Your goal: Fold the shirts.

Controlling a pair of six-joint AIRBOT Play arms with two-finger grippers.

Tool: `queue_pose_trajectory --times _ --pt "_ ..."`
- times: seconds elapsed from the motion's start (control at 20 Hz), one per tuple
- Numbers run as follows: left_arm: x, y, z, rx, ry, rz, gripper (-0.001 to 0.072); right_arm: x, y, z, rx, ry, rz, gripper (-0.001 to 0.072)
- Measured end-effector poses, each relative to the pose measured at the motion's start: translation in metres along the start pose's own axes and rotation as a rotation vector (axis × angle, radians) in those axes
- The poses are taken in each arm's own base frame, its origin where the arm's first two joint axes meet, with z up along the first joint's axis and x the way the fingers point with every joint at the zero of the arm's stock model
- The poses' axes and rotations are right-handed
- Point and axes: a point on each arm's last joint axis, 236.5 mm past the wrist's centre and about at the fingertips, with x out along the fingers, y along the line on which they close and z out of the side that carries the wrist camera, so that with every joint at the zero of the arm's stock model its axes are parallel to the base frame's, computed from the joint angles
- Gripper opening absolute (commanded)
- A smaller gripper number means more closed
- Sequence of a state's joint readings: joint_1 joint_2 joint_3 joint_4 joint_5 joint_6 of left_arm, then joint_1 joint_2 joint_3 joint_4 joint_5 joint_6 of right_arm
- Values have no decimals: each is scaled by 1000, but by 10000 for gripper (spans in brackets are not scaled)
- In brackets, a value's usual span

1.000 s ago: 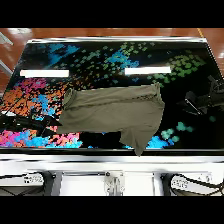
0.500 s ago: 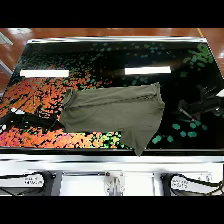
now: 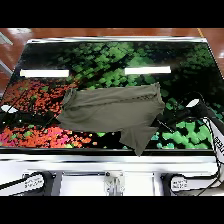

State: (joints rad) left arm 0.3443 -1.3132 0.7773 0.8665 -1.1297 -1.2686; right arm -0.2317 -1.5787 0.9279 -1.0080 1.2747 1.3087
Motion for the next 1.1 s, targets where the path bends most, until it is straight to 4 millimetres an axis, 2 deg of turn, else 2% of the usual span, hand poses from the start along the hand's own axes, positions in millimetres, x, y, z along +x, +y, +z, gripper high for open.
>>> queue_pose_trajectory --times 0.05,0.1,0.25,0.35,0.45,0.5,0.55,0.6,0.65,0.7,0.75,0.8,0.85,0.95,1.0,1.1 --pt "-4 -3 1 11 -11 0 38 5 0 3 13 -7 -3 166" --pt "-8 -6 2 22 -23 -1 37 7 0 8 18 -27 -7 58" --pt "-24 -17 10 79 -76 -1 36 2 13 23 -2 -89 20 48" --pt "-48 -36 27 152 -156 -2 36 -23 37 40 -111 -177 51 48" --pt "-91 -71 49 276 -283 -5 36 -73 76 61 -269 -334 74 48" --pt "-123 -96 62 351 -377 -6 36 -111 101 71 -361 -447 73 48" --pt "-160 -123 73 423 -487 -5 36 -153 129 76 -449 -563 72 48" --pt "-207 -158 79 509 -623 -6 37 -207 162 75 -546 -716 62 48" --pt "-255 -191 79 583 -760 -10 37 -259 193 67 -631 -863 48 48" --pt "-310 -227 70 663 -917 -15 37 -317 226 48 -716 -1033 28 48" --pt "-365 -261 52 734 -1076 -27 37 -370 254 22 -787 -1192 12 48" --pt "-410 -288 28 792 -1208 -37 37 -418 280 -15 -855 -1346 -5 49" --pt "-452 -313 -3 842 -1332 -56 37 -454 298 -51 -906 -1470 -21 48" --pt "-510 -344 -67 915 -1518 -95 36 -507 323 -129 -986 -1678 -58 49" --pt "-528 -353 -97 937 -1583 -115 36 -523 329 -167 -1010 -1760 -74 49" --pt "-546 -360 -145 957 -1652 -132 36 -539 331 -227 -1028 -1865 -118 48"
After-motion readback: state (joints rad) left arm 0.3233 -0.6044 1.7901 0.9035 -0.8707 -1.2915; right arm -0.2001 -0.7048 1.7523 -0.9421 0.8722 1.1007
